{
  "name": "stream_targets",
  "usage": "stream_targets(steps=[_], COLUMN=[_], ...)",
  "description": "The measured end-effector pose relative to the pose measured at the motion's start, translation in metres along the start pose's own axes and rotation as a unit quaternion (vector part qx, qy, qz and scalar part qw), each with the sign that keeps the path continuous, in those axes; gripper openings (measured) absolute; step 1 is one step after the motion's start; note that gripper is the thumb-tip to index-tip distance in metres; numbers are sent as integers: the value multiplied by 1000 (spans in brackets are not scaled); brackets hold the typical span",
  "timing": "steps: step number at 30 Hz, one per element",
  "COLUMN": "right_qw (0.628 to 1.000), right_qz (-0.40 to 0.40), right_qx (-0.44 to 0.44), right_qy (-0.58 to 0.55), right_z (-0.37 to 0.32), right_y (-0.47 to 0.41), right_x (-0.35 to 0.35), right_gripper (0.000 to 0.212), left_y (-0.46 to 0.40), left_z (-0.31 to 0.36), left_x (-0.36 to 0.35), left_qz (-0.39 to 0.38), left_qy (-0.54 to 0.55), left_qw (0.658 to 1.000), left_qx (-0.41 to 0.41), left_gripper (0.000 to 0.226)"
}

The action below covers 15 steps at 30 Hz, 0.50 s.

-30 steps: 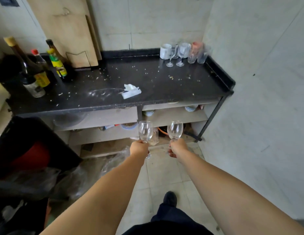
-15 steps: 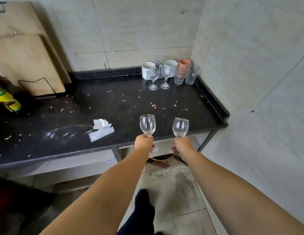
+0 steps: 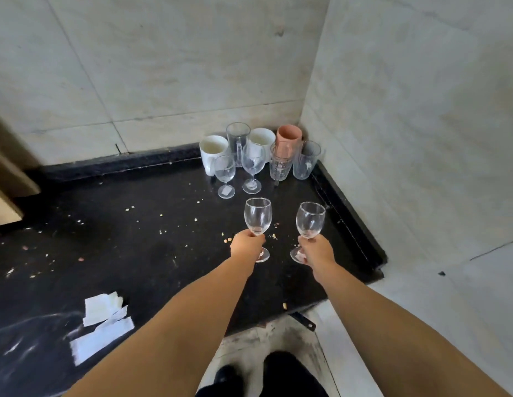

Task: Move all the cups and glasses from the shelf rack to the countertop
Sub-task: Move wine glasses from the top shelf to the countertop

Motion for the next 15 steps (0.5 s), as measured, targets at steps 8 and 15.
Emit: stream_targets(steps=[8, 15], right_qw=[1000, 998], right_qz=[-21, -66], right_qx=[-5, -15], right_qy=[-3, -10], right_z=[-59, -86], right_y=[-115, -169], right_x=[23, 9], right_gripper=[20, 20], left_y=[-66, -108], left_z=[50, 66], left_x=[-83, -114], left_qz=[21, 59], left_qy=[56, 88], left_qw=[998, 994], left_qx=[23, 38], left_gripper=[22, 16])
Point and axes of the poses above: each hand's wrist, its own y-axis away from the middle knuckle, its own x-axis out of the back of the hand, z = x × y, the point moved 10 cm from there along -y, towards the middle knuckle, and after that the axes turned 7 degrees about -x, right-handed, at the moved point
